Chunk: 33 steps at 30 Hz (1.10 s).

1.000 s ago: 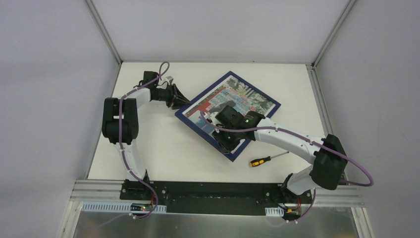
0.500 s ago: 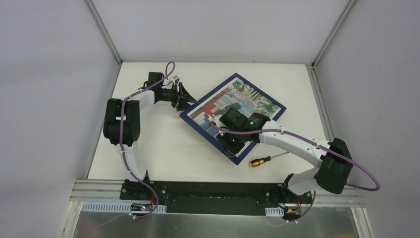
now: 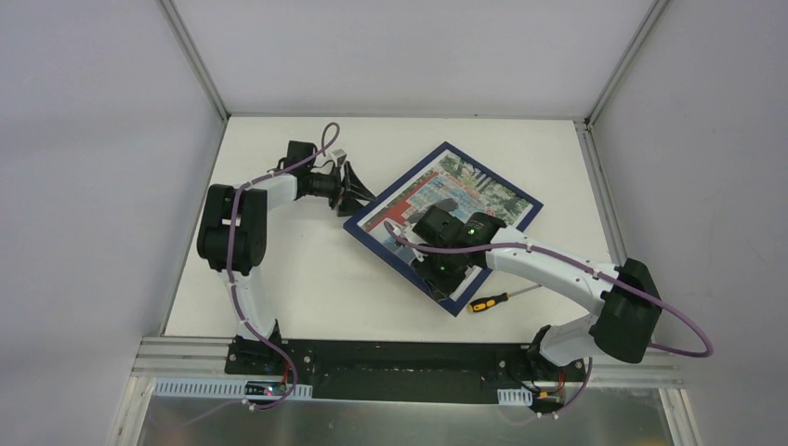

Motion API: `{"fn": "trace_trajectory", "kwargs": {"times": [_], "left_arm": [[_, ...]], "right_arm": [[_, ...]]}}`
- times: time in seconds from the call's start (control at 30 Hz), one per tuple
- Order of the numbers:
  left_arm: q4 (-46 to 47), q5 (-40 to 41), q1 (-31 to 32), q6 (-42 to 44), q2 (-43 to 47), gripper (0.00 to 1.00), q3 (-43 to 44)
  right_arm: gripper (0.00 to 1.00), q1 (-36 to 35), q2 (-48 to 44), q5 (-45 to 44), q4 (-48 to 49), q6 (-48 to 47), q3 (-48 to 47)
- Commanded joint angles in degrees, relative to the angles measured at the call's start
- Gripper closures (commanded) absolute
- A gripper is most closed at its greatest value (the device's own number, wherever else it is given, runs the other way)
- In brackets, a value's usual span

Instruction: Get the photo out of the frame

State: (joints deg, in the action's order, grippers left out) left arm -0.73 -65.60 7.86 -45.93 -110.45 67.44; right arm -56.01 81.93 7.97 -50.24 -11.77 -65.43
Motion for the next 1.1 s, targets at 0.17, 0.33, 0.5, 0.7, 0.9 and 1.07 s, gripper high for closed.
{"fn": "trace_trajectory", "kwargs": {"times": [0.17,0.33,0.5,0.7,0.9,1.07], "left_arm": [[-6.18,-3.43,6.40,5.06,5.22,0.57,-0.55],[-6.57,2.06,5.79,7.61,9.41,0.86,-1.59],[-8.34,9.50,2.04,9.97,16.02,1.00,-2.92],[-12.89,12.48,-3.93,12.00,23.52,1.00,-2.40],[-23.57,17.55,-4.78,19.20,26.99,1.00,2.10],[-27.25,24.76,-4.73,20.80,31.33,1.00,2.70]], "right_arm": [[1.00,-0.15,0.66,-2.89,9.21,-3.60,-4.23],[1.00,-0.15,1.28,-6.51,9.95,-2.81,-4.78],[0.84,-0.10,0.66,-11.09,11.88,-0.69,-3.67],[0.46,-0.09,-0.11,-13.23,14.91,2.11,-1.81],[0.29,0.00,-0.09,-14.84,16.50,5.19,-2.41],[0.19,0.36,-3.79,-17.89,17.59,10.27,-2.08]]}}
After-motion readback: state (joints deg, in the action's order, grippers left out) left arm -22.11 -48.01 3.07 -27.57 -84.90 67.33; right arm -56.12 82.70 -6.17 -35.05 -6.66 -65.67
